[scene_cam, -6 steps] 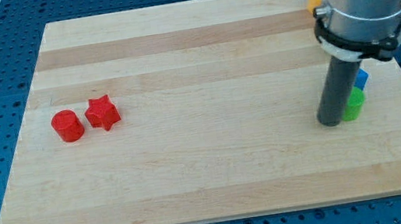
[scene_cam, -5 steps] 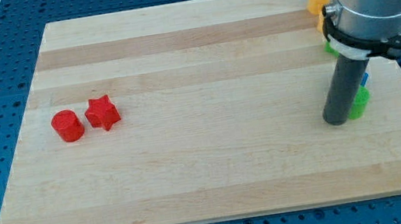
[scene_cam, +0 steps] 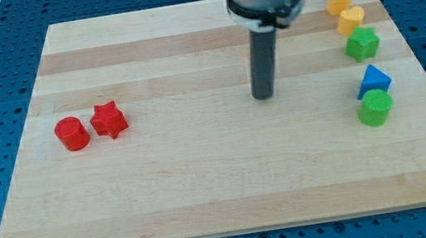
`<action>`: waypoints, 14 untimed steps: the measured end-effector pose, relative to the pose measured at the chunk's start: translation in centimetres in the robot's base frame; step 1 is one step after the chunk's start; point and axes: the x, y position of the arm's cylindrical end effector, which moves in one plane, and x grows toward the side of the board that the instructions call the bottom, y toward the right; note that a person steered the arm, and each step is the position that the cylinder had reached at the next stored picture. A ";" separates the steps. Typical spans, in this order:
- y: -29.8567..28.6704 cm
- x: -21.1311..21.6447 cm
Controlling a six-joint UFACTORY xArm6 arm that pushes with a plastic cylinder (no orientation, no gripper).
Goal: Place the red circle below the green circle
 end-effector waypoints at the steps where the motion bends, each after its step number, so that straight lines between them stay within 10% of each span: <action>1: -2.9 -4.2; 9: -33.5 -0.2; 14: -27.3 3.9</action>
